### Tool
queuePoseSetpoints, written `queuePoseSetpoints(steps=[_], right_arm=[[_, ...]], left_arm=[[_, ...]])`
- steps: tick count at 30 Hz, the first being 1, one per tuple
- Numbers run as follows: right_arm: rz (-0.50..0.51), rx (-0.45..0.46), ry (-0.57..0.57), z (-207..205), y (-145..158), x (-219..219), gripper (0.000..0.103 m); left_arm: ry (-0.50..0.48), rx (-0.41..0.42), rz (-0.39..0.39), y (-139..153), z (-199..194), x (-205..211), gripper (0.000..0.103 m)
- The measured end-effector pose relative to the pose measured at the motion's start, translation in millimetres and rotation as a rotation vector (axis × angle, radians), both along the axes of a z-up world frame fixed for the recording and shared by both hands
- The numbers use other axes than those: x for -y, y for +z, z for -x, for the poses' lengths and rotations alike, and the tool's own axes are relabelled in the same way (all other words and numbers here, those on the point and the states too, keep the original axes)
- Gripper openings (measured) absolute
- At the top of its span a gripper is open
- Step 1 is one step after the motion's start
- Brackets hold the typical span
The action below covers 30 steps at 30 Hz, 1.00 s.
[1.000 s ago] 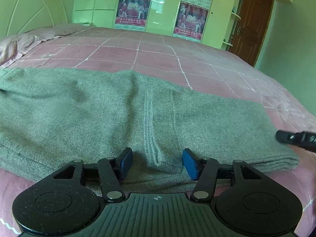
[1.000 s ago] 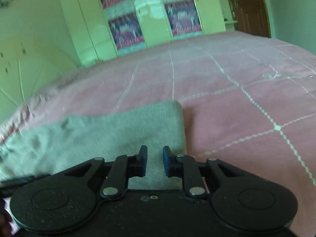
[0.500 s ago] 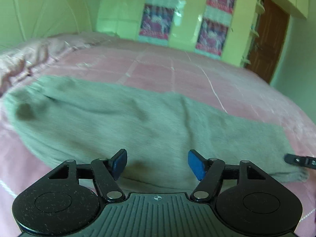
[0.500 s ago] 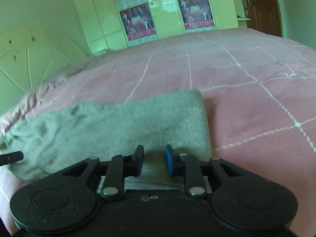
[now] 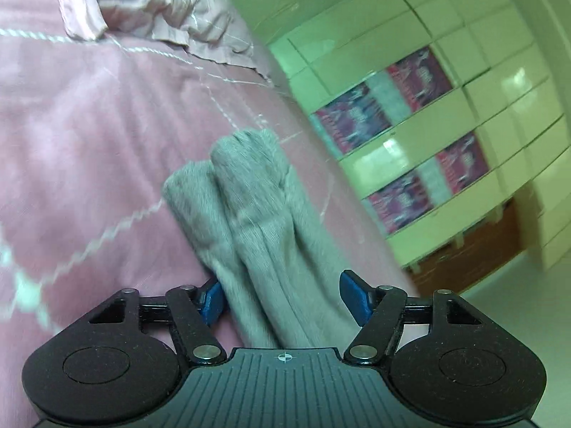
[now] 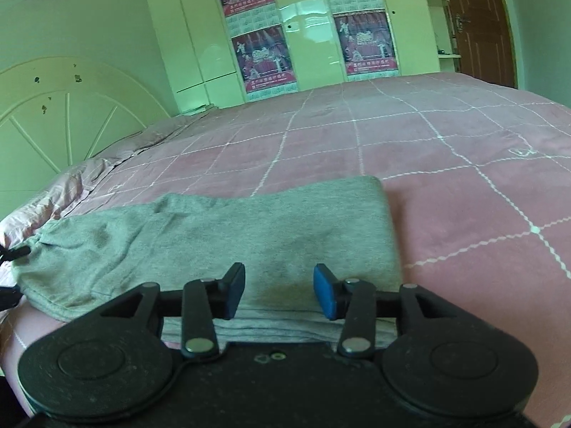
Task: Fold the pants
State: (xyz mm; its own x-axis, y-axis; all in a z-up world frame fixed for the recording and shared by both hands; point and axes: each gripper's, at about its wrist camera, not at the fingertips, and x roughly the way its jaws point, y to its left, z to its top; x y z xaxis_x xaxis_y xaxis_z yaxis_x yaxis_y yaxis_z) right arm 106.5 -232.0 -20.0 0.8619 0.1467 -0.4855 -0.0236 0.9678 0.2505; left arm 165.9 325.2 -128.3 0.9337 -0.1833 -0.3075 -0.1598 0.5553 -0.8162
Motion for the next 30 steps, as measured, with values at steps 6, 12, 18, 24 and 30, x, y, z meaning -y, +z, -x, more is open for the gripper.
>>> queuePoseSetpoints(steps=[6, 12, 18, 24, 30], right_arm=[[0.053, 0.037, 0.228, -15, 13, -74, 0.033], [0.451, -0.064, 0.398, -39, -13, -172, 0.038], [0.304, 0.112, 0.341, -15, 18, -150, 0.051], [0.023, 0.179, 0.066, 19, 38, -32, 0.069], [-0.158, 0.139, -0.207, 37, 27, 60, 0.069]], left_arm=[[0.029, -0.040, -0.124, 9, -7, 14, 0.020], [0.009, -0.039, -0.163, 16, -2, 15, 0.020], [0.003, -0.040, -0.203, 29, 16, 15, 0.020], [-0.072, 0.084, -0.422, 105, -2, 84, 0.020], [-0.294, 0.205, -0.700, 159, -32, 212, 0.020]])
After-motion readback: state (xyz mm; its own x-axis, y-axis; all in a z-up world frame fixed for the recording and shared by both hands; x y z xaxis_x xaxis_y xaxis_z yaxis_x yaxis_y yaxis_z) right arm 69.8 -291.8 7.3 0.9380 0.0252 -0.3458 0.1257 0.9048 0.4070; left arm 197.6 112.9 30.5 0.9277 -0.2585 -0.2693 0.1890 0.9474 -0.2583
